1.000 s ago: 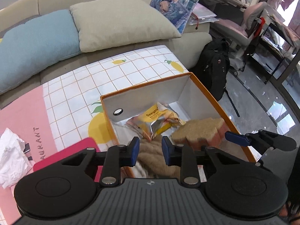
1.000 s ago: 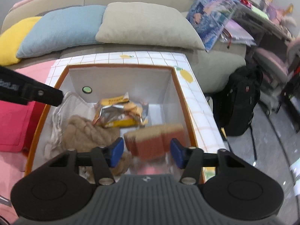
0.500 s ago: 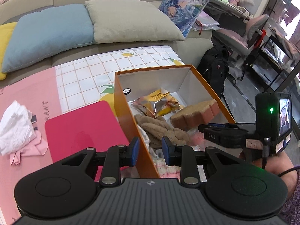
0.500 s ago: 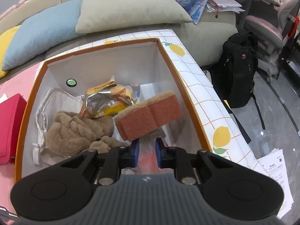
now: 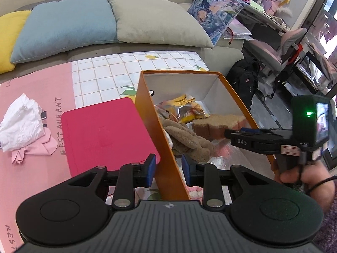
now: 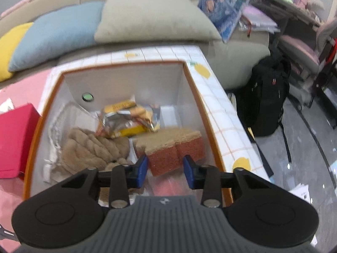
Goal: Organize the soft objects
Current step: 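Withdraw both grippers from the box and move them toward the white tissue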
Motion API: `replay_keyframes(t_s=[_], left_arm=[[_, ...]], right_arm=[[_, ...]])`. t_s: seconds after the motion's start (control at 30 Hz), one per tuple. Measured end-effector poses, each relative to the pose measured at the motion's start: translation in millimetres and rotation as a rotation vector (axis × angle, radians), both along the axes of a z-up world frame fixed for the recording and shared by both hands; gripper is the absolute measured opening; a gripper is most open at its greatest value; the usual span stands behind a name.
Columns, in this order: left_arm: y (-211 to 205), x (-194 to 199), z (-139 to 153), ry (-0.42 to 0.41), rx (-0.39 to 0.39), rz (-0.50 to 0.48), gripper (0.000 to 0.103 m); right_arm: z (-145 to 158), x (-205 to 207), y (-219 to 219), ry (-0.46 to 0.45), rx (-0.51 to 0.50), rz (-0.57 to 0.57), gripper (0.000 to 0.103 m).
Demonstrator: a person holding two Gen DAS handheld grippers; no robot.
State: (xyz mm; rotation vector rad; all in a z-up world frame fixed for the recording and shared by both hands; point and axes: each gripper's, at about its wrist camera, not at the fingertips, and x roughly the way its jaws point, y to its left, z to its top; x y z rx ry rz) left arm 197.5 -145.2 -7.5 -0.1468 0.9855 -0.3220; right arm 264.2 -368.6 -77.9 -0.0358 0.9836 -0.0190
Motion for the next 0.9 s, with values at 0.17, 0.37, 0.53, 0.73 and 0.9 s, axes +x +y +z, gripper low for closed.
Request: replay_keyframes(t_s=[0.17, 0.37, 0.53, 0.73, 0.9], left_arm=[[8, -1, -2, 0.019, -0.015, 0.028, 0.033], [14, -3, -1, 0.021, -0.034, 0.040, 0.033], [22, -6, 1, 0.019, -0.041, 0.056, 0.033], [36, -11, 5, -0.001, -0.047, 0.073, 0.034], [54, -22, 10, -0.061, -0.041, 0.078, 0.038]], right_arm=[[-12, 7, -1, 0.028, 0.019, -0.014, 0.033], [-32, 23, -1, 0.108, 0.003, -0.009, 0.033], [-33, 24, 3, 0.121, -0.032, 0.007, 0.037], [-5, 7, 11, 0.054, -0.057, 0.019, 0.052], [32, -21, 30, -0.051, -0.003, 0.041, 0.061]])
